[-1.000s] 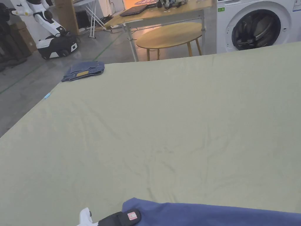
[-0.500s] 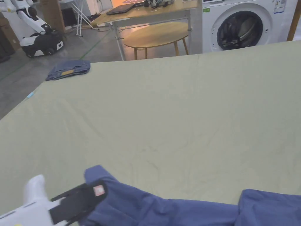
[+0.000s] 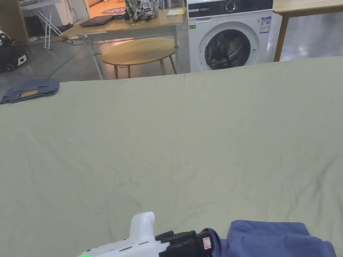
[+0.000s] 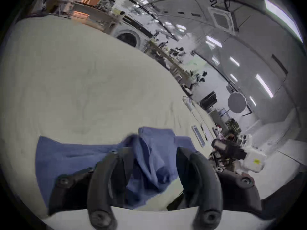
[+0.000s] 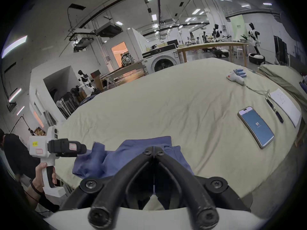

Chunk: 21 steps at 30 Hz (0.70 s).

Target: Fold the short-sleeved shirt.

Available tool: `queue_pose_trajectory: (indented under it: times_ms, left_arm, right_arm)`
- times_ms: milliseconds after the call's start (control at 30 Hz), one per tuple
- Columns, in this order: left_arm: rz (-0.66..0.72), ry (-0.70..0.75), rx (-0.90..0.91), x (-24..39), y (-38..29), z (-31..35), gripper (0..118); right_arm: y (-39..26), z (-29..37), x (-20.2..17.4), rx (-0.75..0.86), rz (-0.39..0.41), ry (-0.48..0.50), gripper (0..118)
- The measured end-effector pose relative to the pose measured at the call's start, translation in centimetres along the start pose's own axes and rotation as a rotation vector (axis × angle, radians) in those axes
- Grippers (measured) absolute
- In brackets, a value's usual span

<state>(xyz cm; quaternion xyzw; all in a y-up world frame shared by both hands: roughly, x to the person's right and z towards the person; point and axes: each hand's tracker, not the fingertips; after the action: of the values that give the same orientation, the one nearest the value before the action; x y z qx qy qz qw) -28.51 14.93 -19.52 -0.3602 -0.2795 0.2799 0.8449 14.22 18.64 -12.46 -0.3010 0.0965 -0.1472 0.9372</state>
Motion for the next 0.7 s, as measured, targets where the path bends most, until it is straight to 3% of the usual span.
queue_pose_trajectory:
  times_ms: [33,67,100,133,333,467,500,567,600,633,700]
  left_arm:
    - [0.016,0.006,0.016,-0.5,0.0,0.5,50]
    - [0.048,0.011,0.037,-1.0,-0.1,0.7,36]
    - [0.068,0.022,0.049,-1.9,-0.2,0.9,12]
    - [0.090,0.039,0.049,-2.4,-0.6,0.3,0]
    - [0.108,0.044,-0.218,-3.2,-4.6,-7.3,0]
    - [0.042,0.062,-0.187,-2.5,-4.3,-7.1,0]
    - [0.050,0.054,-0.183,-2.0,-3.6,-6.3,8]
    - [0.051,0.024,-0.116,-2.3,-2.7,-3.1,50]
    - [0.042,0.028,-0.082,-2.5,-2.3,-1.4,65]
    - [0.026,0.069,-0.055,-2.9,-1.9,0.7,71]
    - [0.006,0.146,0.027,-4.0,-1.4,4.9,71]
  right_arm:
    - [-0.1,0.1,0.0,-0.002,-0.001,0.000,0]
    - [-0.2,0.1,0.1,-0.002,-0.001,0.002,0]
    - [-0.3,0.0,0.2,-0.003,-0.002,0.004,0]
    - [-0.3,0.0,0.2,-0.005,-0.003,0.006,0]
    - [-0.6,-0.2,0.0,-0.018,-0.039,0.018,0]
    - [-0.7,-0.2,-0.6,-0.024,-0.010,0.008,0]
    - [-0.7,-0.2,-0.7,-0.023,-0.006,0.007,0]
    - [-0.8,-0.4,-0.6,-0.029,-0.010,0.017,0]
    - [-0.7,-0.5,-0.6,-0.033,-0.012,0.022,0]
    - [-0.7,-0.6,-0.7,-0.034,-0.012,0.021,0]
    - [-0.9,-0.9,-0.6,-0.043,-0.014,0.023,0]
